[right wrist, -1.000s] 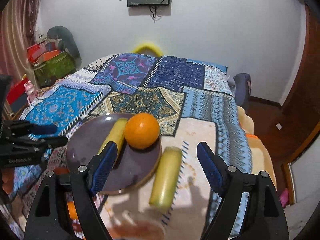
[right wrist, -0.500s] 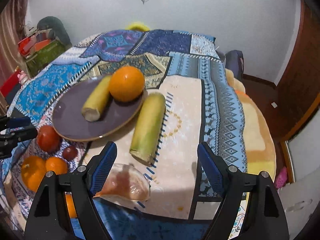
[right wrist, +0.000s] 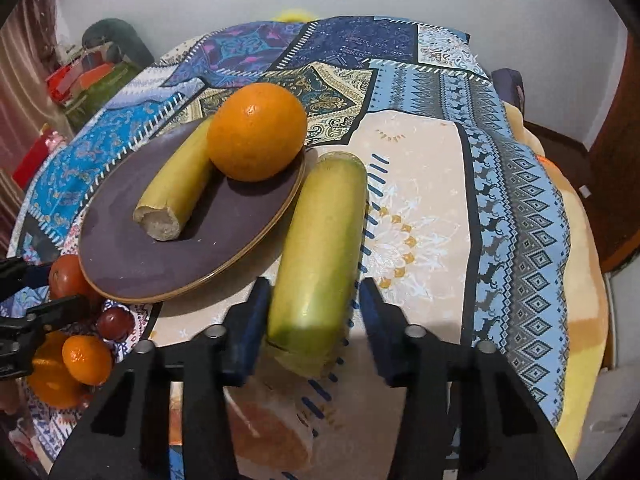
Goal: Organize fruits
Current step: 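Grasp the pale green cylinder with the right tool while the left tool approaches the tomato, then grasp and lift the red tomato with the left tool while the right tool lifts the cylinder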
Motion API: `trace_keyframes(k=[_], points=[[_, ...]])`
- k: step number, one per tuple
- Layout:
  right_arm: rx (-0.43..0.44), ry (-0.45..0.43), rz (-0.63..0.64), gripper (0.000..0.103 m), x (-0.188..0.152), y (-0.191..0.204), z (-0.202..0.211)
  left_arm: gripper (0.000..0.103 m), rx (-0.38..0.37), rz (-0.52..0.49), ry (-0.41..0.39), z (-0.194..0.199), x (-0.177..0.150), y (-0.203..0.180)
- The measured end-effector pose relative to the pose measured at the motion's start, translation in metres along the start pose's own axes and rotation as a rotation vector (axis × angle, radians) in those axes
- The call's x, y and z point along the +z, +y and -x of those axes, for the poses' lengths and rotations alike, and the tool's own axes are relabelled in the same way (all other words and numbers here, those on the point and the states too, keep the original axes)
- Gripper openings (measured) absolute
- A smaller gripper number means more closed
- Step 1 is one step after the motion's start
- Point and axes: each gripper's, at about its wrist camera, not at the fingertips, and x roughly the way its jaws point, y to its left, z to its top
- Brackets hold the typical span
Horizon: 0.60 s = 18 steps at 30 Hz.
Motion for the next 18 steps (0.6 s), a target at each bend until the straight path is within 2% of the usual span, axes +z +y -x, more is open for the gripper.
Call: trace_keyframes(k=[6,12,18], points=[[-0.019,0.001,-0.001,0.035,-0.013,-0.016,0.015,0.049,-0.044,0.067,-0.001,0.000,-0.001,0.011],[-0.040,0.024,0.041,0.035,-0.036,-0.019,0.036,0.049,-0.021,0.054,-0.013,0.007,-0.004,0.008],[-0.070,0.008,0.047,0.036,-0.029,-0.017,0.032,0.049,0.011,0.050,-0.041,0.019,-0.005,0.012]])
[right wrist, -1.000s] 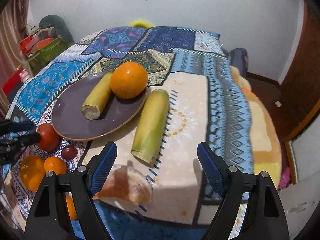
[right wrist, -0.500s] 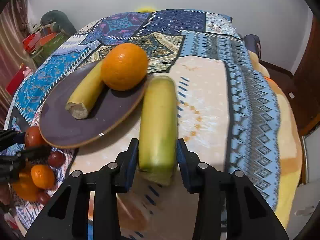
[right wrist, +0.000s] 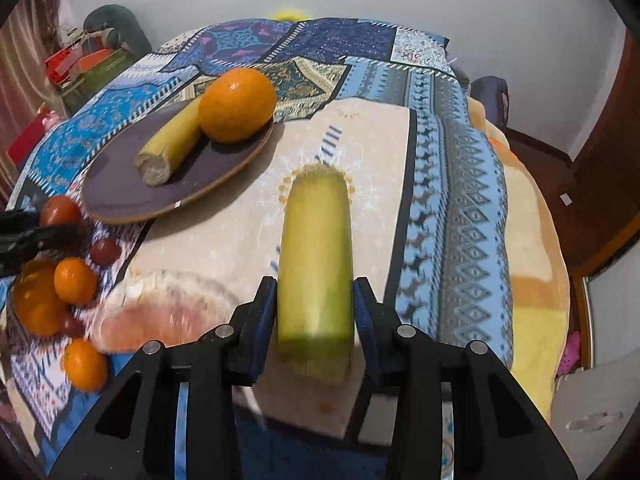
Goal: Organize fruits
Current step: 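Grasp and lift the red tomato with the left tool while the right tool lifts the cylinder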
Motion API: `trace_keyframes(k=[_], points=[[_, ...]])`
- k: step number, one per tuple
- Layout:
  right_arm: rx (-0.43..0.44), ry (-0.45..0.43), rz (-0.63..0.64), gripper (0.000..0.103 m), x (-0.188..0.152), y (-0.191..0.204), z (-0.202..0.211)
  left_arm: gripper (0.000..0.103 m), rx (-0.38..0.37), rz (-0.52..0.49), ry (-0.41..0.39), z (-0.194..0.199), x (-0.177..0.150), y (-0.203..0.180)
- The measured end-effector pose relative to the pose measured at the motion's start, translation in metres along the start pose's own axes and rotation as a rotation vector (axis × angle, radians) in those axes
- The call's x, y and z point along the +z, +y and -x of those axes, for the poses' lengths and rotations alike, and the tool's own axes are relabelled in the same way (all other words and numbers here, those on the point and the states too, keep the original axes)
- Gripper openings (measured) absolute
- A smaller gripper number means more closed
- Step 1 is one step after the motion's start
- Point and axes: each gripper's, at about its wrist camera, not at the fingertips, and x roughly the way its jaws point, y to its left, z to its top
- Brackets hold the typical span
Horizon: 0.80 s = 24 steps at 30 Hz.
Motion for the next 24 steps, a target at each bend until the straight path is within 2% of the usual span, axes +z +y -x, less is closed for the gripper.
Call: trace_keyframes(k=[5,11,24], points=[[0.029,0.004,-0.037,0.036,0.019,0.002,-0.021,0.049,0.029,-0.003,-0.034,0.014,0.005,0.007],[0.048,-0.005,-0.074,0.035,0.029,0.001,-0.025,0.049,0.041,-0.003,-0.060,0.025,0.011,0.010],[0.045,-0.147,-0.041,0.034,0.043,0.011,0.037,0.048,0.028,-0.017,-0.142,0.059,0.026,0.001]])
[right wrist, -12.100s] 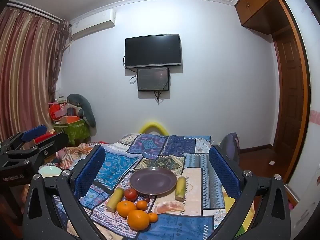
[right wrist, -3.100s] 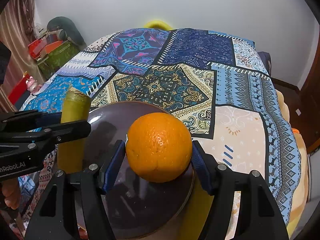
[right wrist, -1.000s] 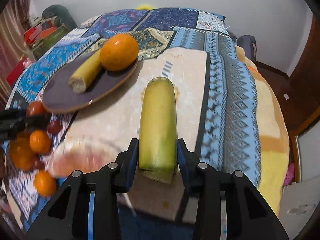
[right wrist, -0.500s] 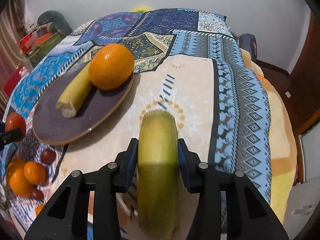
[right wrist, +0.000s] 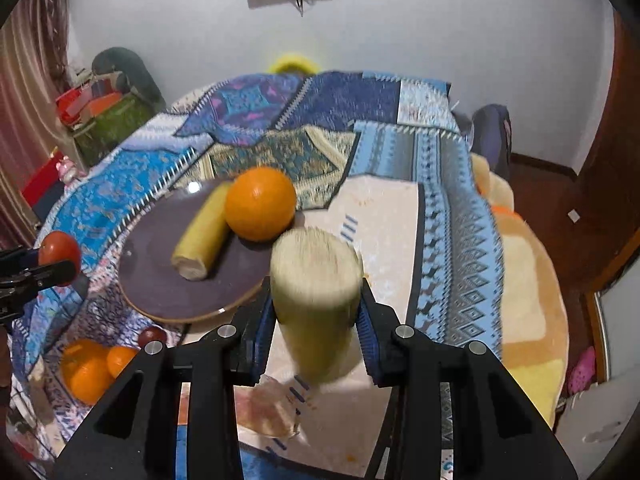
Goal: Organize fruits
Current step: 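Grasp and lift the red tomato with the left tool while the right tool lifts the cylinder, then lower the tomato and green cylinder onto the purple plate and open both tools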
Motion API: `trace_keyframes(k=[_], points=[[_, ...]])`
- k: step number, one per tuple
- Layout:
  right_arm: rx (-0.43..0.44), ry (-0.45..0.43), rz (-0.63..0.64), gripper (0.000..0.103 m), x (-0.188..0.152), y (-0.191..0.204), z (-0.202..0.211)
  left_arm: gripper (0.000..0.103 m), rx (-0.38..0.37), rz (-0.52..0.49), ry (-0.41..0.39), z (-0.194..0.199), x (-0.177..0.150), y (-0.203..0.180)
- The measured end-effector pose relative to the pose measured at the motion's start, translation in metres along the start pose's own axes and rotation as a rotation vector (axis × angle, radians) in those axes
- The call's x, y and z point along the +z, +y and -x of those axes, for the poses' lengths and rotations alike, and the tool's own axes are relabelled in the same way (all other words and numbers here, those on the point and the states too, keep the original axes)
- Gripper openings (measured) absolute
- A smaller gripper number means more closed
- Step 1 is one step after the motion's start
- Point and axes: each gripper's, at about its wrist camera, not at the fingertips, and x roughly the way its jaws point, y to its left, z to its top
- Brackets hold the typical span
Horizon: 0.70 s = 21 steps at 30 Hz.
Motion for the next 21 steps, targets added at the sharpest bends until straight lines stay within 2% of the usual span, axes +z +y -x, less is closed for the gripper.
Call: trace_keyframes(k=[11,21], points=[[0.041,-0.087,0.045,0.034,0.020,0.030,0.032,0.049,0.006,-0.012,-0.054,0.024,0.009,0.000],[0.091,-0.047,0.052,0.034,0.022,0.049,-0.004,0.048,0.005,-0.014,-0.020,-0.007,0.025,0.006]])
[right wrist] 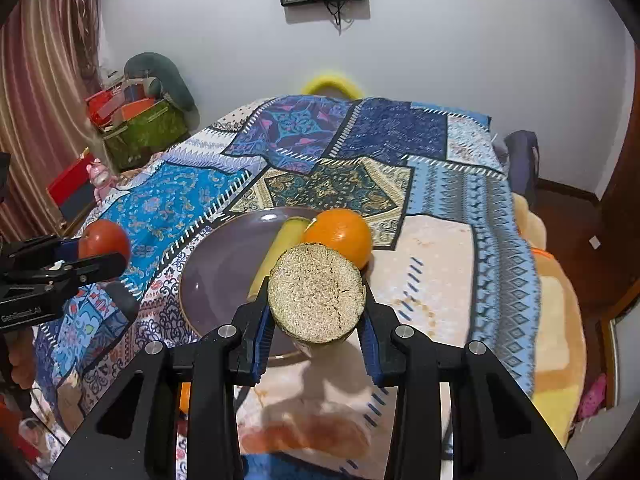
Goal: Organize fruits
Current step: 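Lower the tomato and green cylinder onto the purple plate and open both tools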
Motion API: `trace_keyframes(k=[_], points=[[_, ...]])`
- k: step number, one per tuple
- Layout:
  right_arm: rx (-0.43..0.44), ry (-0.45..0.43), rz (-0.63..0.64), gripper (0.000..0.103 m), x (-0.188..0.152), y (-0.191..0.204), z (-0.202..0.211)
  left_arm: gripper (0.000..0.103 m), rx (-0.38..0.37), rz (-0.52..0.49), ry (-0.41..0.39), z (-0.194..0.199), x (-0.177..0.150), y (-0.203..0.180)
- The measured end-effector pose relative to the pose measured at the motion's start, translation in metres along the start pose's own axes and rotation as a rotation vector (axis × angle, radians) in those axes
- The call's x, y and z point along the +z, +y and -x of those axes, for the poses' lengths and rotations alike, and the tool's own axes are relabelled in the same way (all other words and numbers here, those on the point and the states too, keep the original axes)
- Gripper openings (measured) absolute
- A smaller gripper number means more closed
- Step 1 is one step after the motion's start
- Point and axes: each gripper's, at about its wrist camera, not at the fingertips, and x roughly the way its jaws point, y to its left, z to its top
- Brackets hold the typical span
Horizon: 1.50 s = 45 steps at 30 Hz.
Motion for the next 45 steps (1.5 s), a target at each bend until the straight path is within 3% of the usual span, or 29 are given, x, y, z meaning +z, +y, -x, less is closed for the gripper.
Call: trace_keyframes(k=[11,29,31,35,37,45], points=[[0.012,-0.018,0.031,0.034,0.015,0.005,-0.029,0.048,0.010,-0.031,0.085,-0.072,0.017,0.000],[0.064,-0.028,0.046,0.036,0.014,0.001,-0.058,0.049,0.007,-0.041,0.149,-0.137,0.044,-0.012],[0.084,-0.021,0.040,0.036,0.012,0.000,-0.061,0.050,0.006,-0.036,0.161,-0.141,0.044,-0.013],[0.095,-0.026,0.029,0.036,0.011,0.000,-0.060,0.070,0.037,-0.035,0.113,-0.134,0.045,-0.013],[0.098,-0.026,0.024,0.036,0.011,-0.001,-0.059,0.074,0.033,-0.030,0.090,-0.127,0.047,-0.012],[0.057,-0.030,0.029,0.037,0.008,-0.001,-0.039,0.077,0.063,-0.034,0.078,-0.093,0.041,-0.007]])
